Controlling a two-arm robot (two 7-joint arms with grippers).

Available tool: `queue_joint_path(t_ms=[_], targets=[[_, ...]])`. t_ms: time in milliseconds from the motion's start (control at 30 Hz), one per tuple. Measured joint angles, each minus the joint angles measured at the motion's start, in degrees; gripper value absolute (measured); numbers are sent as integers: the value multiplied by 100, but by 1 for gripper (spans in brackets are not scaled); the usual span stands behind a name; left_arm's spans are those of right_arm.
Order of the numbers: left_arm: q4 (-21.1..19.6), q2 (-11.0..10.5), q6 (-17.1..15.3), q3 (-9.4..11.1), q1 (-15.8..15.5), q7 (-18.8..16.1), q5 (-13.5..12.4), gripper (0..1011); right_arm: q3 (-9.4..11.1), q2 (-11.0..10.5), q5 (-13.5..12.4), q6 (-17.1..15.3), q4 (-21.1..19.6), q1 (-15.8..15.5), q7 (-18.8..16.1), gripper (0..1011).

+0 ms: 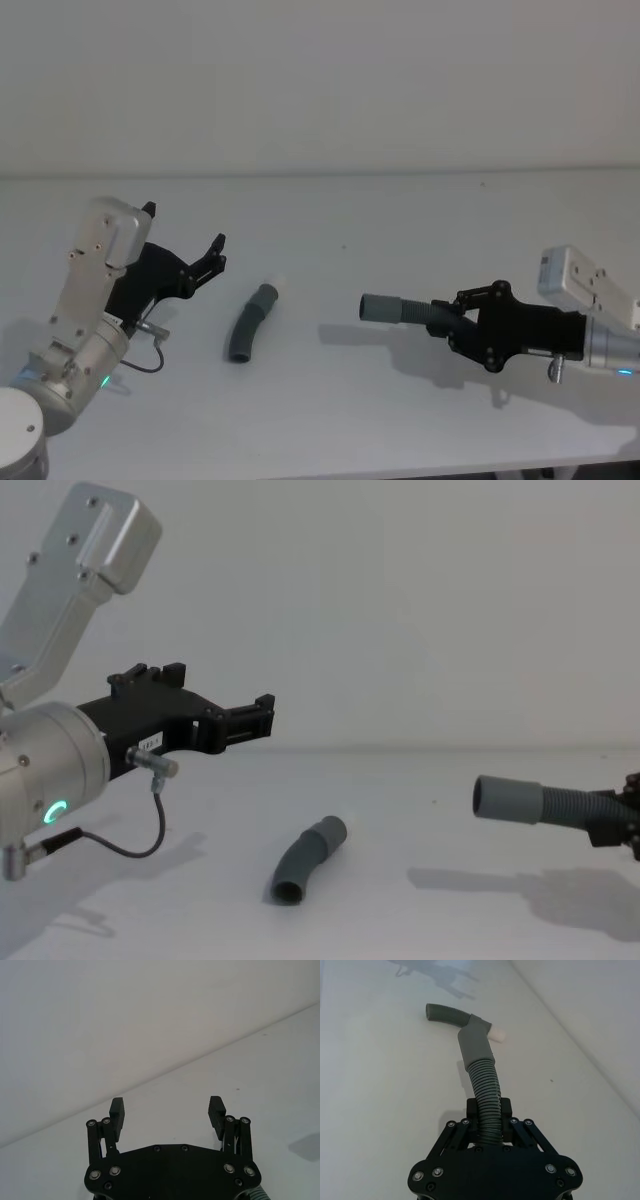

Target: Use both hands to pick up one end of the pipe from the table, align the ends, and insert them.

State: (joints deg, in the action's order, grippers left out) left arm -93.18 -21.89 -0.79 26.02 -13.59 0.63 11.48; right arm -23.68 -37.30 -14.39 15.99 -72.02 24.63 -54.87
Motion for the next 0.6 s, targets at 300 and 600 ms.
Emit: queue_joint_path(t_ms=[300, 600], targets=[[0, 0, 0, 0, 0, 0, 0, 1001, -99, -17, 13, 294, 225, 187, -209, 234], [0, 0, 0, 0, 0, 0, 0, 1001, -168, -51, 55, 452, 277, 264, -251, 234]])
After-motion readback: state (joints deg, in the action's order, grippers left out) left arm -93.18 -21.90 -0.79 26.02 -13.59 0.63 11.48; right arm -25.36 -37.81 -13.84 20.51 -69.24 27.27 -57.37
